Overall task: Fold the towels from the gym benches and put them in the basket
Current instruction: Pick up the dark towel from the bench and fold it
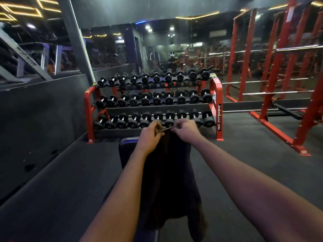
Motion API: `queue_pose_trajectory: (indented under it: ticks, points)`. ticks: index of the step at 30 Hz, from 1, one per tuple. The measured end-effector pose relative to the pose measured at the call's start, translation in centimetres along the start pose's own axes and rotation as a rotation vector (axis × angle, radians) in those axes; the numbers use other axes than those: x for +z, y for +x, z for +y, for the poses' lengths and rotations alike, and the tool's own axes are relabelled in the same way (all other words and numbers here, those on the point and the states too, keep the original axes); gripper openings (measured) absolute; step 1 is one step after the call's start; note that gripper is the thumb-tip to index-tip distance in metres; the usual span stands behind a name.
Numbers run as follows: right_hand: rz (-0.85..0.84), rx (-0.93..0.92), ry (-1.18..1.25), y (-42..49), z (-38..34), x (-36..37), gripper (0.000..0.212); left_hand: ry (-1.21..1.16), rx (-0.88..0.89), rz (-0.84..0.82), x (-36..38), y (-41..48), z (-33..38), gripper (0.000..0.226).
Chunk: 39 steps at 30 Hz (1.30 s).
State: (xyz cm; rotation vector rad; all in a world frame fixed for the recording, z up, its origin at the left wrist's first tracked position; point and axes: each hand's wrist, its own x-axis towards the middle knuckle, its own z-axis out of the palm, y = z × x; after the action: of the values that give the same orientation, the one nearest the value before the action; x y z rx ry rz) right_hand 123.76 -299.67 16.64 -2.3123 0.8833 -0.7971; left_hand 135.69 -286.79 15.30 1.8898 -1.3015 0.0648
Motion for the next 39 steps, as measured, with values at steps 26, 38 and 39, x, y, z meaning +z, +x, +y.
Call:
queue_pose_trajectory:
  ticks: [26, 38, 39]
  points:
    - [-0.078, 0.5, 0.31, 0.2, 3.6, 0.5, 0.014, -0.035, -0.366, 0.122, -0.5, -2.5, -5.3, 0.027]
    - [-0.249, 0.125, 0.441, -2.6, 0.7, 4.3, 0.015, -0.185, -0.189, -0.087, -0.5, -0.1, -2.3, 0.029]
    - [-0.237, 0.119, 0.464, -2.7, 0.4, 4.4, 0.015, -0.198, -0.191, -0.093, -0.7, -0.1, -2.3, 0.027]
